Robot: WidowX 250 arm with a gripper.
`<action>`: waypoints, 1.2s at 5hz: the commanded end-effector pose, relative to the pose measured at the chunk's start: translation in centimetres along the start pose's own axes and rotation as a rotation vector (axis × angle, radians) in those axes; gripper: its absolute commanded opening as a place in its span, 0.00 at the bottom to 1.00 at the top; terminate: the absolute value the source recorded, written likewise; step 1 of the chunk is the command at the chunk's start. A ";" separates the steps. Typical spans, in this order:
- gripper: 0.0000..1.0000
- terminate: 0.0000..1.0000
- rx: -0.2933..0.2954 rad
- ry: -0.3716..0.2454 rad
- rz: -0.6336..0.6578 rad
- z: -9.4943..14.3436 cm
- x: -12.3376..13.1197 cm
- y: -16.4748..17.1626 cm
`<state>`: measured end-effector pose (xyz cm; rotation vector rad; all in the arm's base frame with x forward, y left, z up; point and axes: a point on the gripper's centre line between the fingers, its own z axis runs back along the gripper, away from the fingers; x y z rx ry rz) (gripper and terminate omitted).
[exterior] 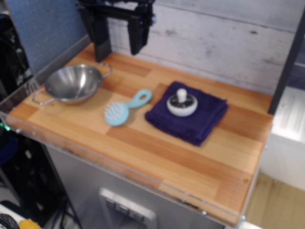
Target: Place brush in silver bowl. brush is right of bowl
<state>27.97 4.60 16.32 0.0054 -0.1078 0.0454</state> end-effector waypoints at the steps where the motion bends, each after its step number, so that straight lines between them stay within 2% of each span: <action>1: 1.00 0.00 0.022 -0.072 -0.015 2.4 -2.1 -1.3; 5: 1.00 0.00 0.022 -0.080 -0.003 2.2 -2.0 -1.2; 6: 1.00 1.00 0.022 -0.080 -0.003 2.2 -2.0 -1.2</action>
